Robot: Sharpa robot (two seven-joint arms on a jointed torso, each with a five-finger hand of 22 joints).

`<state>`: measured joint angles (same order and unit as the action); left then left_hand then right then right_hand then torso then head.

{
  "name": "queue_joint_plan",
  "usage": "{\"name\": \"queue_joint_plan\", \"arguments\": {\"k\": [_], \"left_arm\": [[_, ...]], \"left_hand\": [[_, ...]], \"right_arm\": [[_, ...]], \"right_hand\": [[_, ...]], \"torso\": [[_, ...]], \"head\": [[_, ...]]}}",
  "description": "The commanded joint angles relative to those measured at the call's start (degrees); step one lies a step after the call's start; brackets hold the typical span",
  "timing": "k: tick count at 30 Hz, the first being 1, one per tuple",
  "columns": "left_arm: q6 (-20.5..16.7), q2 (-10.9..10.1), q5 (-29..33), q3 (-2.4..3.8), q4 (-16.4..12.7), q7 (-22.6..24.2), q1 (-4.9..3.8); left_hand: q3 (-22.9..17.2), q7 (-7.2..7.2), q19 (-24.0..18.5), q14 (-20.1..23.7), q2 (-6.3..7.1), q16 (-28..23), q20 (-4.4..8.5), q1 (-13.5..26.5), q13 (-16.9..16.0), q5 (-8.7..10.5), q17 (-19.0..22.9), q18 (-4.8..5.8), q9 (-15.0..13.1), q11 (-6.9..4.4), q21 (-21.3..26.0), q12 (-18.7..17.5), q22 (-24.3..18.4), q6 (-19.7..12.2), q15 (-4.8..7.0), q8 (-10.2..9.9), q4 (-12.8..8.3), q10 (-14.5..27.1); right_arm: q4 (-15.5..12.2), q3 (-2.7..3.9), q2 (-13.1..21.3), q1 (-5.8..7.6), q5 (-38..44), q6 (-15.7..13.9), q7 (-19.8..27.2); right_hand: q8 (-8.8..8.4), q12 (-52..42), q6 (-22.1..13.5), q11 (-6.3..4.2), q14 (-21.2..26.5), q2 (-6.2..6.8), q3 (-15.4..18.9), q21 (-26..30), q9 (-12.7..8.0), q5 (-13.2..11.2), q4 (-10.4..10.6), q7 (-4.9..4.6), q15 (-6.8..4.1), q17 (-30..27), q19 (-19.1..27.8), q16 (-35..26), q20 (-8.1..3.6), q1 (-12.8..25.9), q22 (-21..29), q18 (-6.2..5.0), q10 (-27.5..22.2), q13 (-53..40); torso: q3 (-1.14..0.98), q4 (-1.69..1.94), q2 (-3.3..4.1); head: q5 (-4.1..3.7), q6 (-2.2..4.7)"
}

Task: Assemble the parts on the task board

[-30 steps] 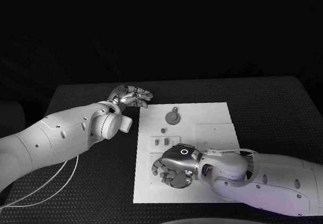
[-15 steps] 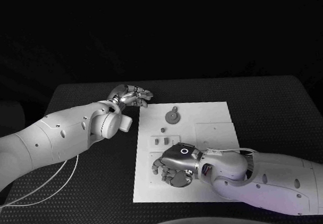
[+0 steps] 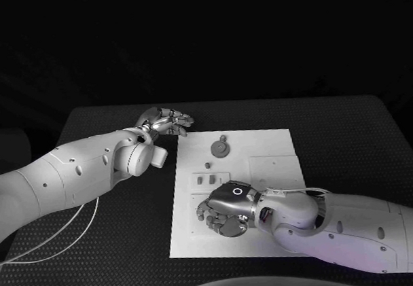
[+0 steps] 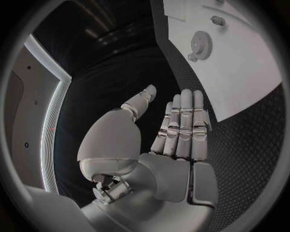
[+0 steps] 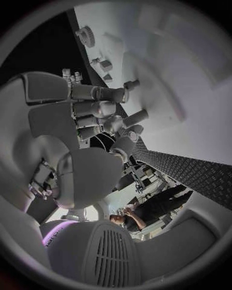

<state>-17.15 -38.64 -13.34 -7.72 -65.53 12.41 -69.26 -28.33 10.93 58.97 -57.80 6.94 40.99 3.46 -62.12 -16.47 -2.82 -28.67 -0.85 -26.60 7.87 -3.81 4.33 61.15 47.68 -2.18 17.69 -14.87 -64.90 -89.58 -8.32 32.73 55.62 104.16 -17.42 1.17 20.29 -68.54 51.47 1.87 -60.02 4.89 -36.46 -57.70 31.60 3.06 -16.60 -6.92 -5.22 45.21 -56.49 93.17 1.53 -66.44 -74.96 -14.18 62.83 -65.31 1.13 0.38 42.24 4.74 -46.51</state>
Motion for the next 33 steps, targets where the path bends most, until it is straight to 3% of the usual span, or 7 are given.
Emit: {"name": "queue_joint_plan", "arguments": {"k": [1, 7, 15, 19, 24, 29, 33], "left_arm": [[0.4, 0.1, 0.3, 0.03, -0.1, 0.3, -0.05], [0.4, 0.0, 0.3, 0.03, 0.0, 0.2, -0.05], [0.6, 0.1, 0.3, 0.03, 0.1, 0.2, -0.05], [0.7, 0.0, 0.3, 0.02, -0.1, 0.4, -0.05], [0.6, -0.3, 0.3, 0.02, -0.2, 0.4, -0.05], [0.6, -0.4, 0.3, 0.02, -0.1, 0.4, -0.05], [0.5, 0.0, 0.3, 0.02, 0.1, 0.4, -0.05]], "left_hand": [[0.3, -0.07, 0.1, -0.4, -0.17, -0.3, -0.05, 0.1, -0.1, -0.07, -0.1, 0.08, -0.1, -0.13, -0.2, -0.3, -0.1, 0.0, -0.06, -0.1, -0.1, 0.5], [0.3, -0.04, 0.1, -0.3, -0.11, -0.4, -0.06, 0.1, -0.1, -0.07, -0.1, 0.09, 0.0, -0.11, -0.2, -0.3, -0.1, -0.1, -0.07, -0.2, -0.1, 0.5], [0.3, -0.02, 0.1, -0.3, 0.01, -0.5, -0.09, 0.1, -0.1, -0.07, -0.2, 0.10, 0.0, -0.07, -0.2, -0.3, -0.1, -0.3, -0.11, -0.2, -0.2, 0.6], [0.3, -0.13, 0.0, -0.2, 0.01, -0.5, -0.11, 0.1, -0.2, -0.07, -0.2, 0.12, 0.0, -0.06, -0.1, -0.3, -0.1, -0.3, -0.13, -0.2, -0.2, 0.6], [0.4, -0.25, 0.0, -0.2, -0.08, -0.6, -0.14, 0.3, -0.3, -0.07, -0.3, 0.13, -0.1, -0.13, -0.1, -0.2, -0.1, -0.2, -0.16, -0.1, 0.0, 0.4], [0.5, -0.18, 0.0, -0.3, -0.32, -0.8, -0.09, 0.7, -1.3, -0.07, -0.6, 0.11, -0.1, -1.14, -0.2, 1.1, -0.1, 0.0, -0.07, 0.0, 0.4, -1.8], [0.5, -0.37, 0.0, -0.3, -0.44, -0.9, -0.08, 0.7, -1.5, -0.07, -0.7, 0.12, -0.2, -1.20, -0.2, 1.1, -0.1, 0.2, -0.06, 0.1, 0.5, -1.9]], "right_arm": [[0.0, 0.00, 0.0, -0.08, -0.5, -1.1, 0.6], [-0.1, 0.00, 0.6, -0.07, -3.6, -3.7, 1.4], [-1.9, 0.72, 3.1, 0.18, -7.9, -5.2, 1.9], [-2.8, 1.44, 6.5, 2.87, -16.1, -3.5, 1.5], [-2.7, 2.00, 11.5, 7.23, -30.1, 2.0, -1.8], [-2.2, 2.07, 16.2, 9.81, -34.2, 10.1, -5.4], [-0.6, 2.12, 18.6, 9.98, -34.3, 14.7, -8.5]], "right_hand": [[-0.19, -0.3, 7.9, -2.54, -0.4, 0.38, -0.1, -0.3, 0.0, -0.2, -0.1, 1.42, -1.23, -0.1, 0.1, 0.2, -0.37, -0.1, -0.9, -0.82, -5.2, 0.2], [-5.31, -0.4, -0.8, -1.04, -0.2, 6.13, 3.7, -0.3, -2.2, -0.2, 0.4, -0.12, 0.04, -0.2, 0.0, 0.1, -0.03, 4.5, -0.8, -0.82, -5.7, 0.7], [-9.15, -0.8, -9.7, -1.67, 0.2, 8.29, 7.3, 0.0, -3.8, -0.2, 1.3, 0.52, -0.48, -0.1, -0.1, 0.3, -0.20, 7.9, -0.4, -0.82, -6.3, 1.3], [-8.41, -1.0, -9.2, -1.22, 0.3, 7.68, 7.6, 0.1, -3.4, -0.1, 1.8, -0.04, -0.16, -0.1, 0.0, 0.3, -0.34, 8.3, -0.3, -0.82, -6.4, 1.4], [-4.45, 0.4, -2.8, 0.73, 1.7, 3.57, 8.6, 1.7, -1.6, -0.1, 2.2, -2.20, 1.83, -1.2, 1.8, -1.8, 0.15, 10.1, 0.2, -0.77, -8.1, 2.7], [-2.01, 1.6, 0.9, -0.12, 1.7, 0.65, 9.8, 2.9, 0.1, -0.2, 0.6, -1.06, 1.09, -2.2, 2.3, -3.5, 0.92, 10.2, 0.9, -0.82, -7.8, 4.6], [1.84, 0.1, 3.8, -2.16, -0.5, 0.02, 11.6, 2.5, 4.9, -0.2, 0.9, 0.98, -0.95, -2.0, 0.3, -2.8, 0.30, 12.5, 1.1, -0.82, -5.5, 5.4]], "torso": [[-0.02, -0.01, 0.02], [0.01, -0.01, 0.02], [-0.01, -0.05, -0.02], [-0.01, -0.08, -0.02], [0.06, -0.29, -0.07], [0.21, -0.41, -0.14], [0.25, -0.42, -0.20]], "head": [[-0.05, 0.10], [-0.21, 0.26], [-0.91, 0.88], [-1.37, 1.27], [-2.43, 2.08], [-3.33, 2.53], [-4.01, 3.26]]}}
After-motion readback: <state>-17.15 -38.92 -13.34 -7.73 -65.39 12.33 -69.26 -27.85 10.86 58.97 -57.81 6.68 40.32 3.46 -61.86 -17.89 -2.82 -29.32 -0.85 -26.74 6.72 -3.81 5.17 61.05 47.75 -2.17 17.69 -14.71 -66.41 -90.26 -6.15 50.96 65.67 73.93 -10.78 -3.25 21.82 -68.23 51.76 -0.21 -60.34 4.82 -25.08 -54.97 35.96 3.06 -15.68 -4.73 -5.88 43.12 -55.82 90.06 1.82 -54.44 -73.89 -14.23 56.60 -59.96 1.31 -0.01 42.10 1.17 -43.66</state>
